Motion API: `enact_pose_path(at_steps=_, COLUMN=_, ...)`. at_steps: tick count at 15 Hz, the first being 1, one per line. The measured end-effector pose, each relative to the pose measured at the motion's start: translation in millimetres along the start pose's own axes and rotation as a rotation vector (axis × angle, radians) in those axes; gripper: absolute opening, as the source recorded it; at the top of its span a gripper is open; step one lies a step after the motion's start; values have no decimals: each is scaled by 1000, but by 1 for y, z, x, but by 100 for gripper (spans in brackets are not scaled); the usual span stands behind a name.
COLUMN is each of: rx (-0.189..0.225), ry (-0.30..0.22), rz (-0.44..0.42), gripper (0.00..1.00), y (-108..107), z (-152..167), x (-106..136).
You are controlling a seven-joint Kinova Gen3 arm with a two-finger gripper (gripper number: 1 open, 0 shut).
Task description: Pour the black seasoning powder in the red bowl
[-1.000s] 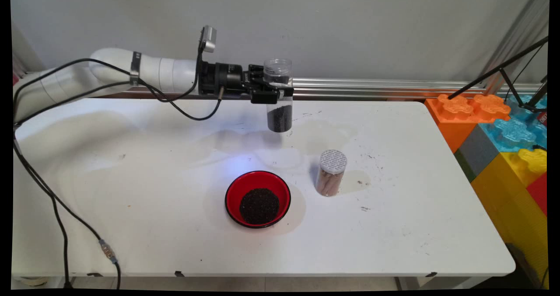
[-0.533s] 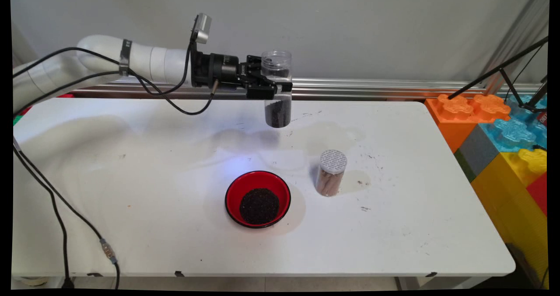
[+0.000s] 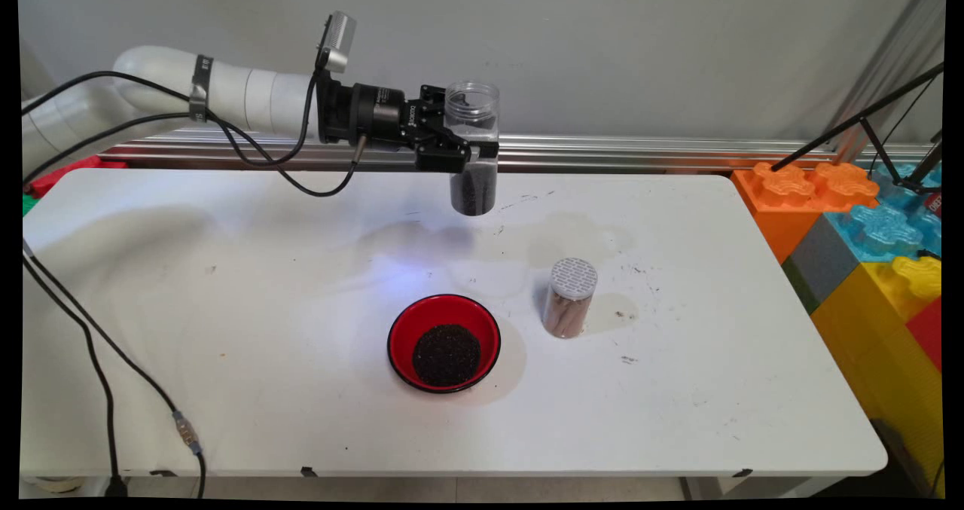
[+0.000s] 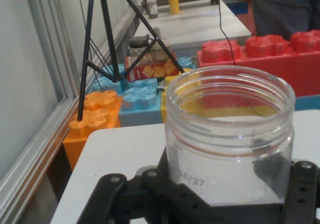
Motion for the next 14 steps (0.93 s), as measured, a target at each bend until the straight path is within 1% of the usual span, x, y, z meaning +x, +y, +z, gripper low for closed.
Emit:
enact_pose_path(at_steps=5, rx=-38, ry=-27, rz=131, gripper=0, y=8, z=0, x=3)
enact_pose_path(at_steps=14, rx=-161, ry=-78, rz=424, gripper=0, y=23, z=0, x=1)
